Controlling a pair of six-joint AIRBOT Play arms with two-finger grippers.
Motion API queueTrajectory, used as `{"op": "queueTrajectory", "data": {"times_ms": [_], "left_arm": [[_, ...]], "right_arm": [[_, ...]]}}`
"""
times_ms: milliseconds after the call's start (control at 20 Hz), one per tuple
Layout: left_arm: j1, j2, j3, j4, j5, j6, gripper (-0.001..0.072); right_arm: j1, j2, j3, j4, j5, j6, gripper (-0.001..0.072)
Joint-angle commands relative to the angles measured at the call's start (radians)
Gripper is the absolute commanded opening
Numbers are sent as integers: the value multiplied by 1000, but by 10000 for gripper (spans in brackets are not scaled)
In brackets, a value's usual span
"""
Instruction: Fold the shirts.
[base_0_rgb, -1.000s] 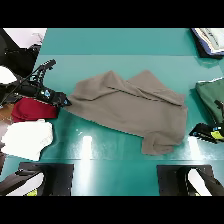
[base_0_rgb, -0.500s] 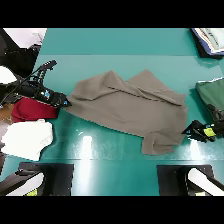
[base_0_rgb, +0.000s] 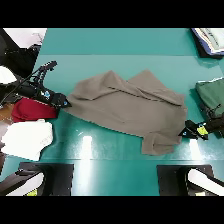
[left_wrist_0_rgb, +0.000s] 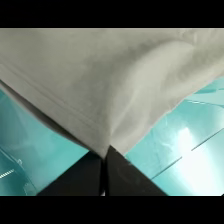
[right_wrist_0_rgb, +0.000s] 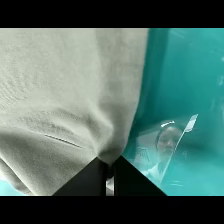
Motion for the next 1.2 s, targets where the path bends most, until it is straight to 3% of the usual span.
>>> {"op": "queueTrajectory", "data": {"times_ms": [0,100,300,650,950,1150], "left_arm": [[1,2,3,-13,-9,0,27],[1,12,49,-14,5,-1,27],[1,16,361,-14,1,-33,27],[1,24,1072,-11,48,-68,27],[0,219,1114,-39,263,-79,27],[0,294,1116,-108,286,-79,27]], "right_arm": [[1,34,6,28,-8,-15,23],[2,115,70,129,-12,-15,22],[2,269,383,324,-88,-14,21],[2,318,1066,328,-217,-14,21],[2,319,1397,160,-138,7,21],[2,323,1443,155,-100,10,20]]}}
